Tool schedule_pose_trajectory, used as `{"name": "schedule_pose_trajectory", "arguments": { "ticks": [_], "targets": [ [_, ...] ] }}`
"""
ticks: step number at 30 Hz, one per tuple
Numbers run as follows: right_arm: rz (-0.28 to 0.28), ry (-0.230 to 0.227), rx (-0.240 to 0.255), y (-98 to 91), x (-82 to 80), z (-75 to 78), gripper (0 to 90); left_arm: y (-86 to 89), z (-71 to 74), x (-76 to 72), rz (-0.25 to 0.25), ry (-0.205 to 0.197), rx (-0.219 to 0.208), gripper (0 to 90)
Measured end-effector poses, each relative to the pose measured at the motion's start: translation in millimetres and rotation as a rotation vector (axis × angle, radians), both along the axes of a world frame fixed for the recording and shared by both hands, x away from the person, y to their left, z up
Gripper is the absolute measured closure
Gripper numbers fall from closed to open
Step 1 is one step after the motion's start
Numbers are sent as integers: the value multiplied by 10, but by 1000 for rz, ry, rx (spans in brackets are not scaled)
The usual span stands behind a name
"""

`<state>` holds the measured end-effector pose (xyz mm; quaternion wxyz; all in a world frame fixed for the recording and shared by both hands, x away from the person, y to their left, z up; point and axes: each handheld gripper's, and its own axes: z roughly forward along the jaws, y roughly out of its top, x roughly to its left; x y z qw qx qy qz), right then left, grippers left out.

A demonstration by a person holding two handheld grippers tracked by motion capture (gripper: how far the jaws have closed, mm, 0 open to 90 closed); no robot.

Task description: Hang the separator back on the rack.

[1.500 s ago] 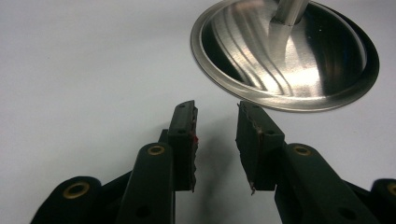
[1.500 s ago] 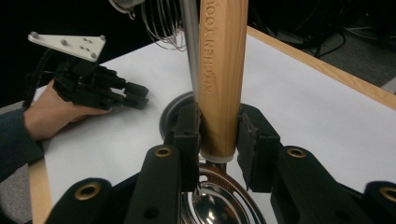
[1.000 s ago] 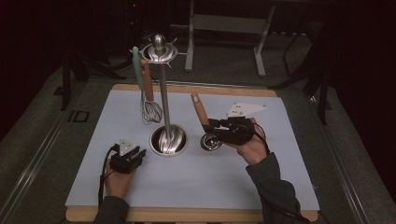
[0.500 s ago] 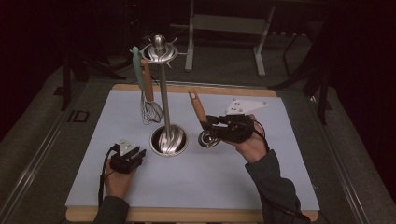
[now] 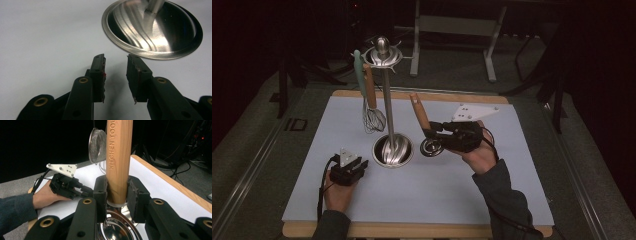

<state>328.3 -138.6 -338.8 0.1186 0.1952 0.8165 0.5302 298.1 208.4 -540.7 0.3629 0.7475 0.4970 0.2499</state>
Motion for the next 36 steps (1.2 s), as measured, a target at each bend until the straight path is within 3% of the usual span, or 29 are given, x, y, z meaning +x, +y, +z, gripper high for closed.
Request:
{"name": "schedule_pose_trajectory", "arguments": {
  "ticks": [21,36],
  "targets": [
    [17,-47,12,82,-30,197,713,-1,0,0,0,0,0,681],
    [36,-90,33,194,-24,416,714,2,1,0,-1,1,1,681]
  ]
}}
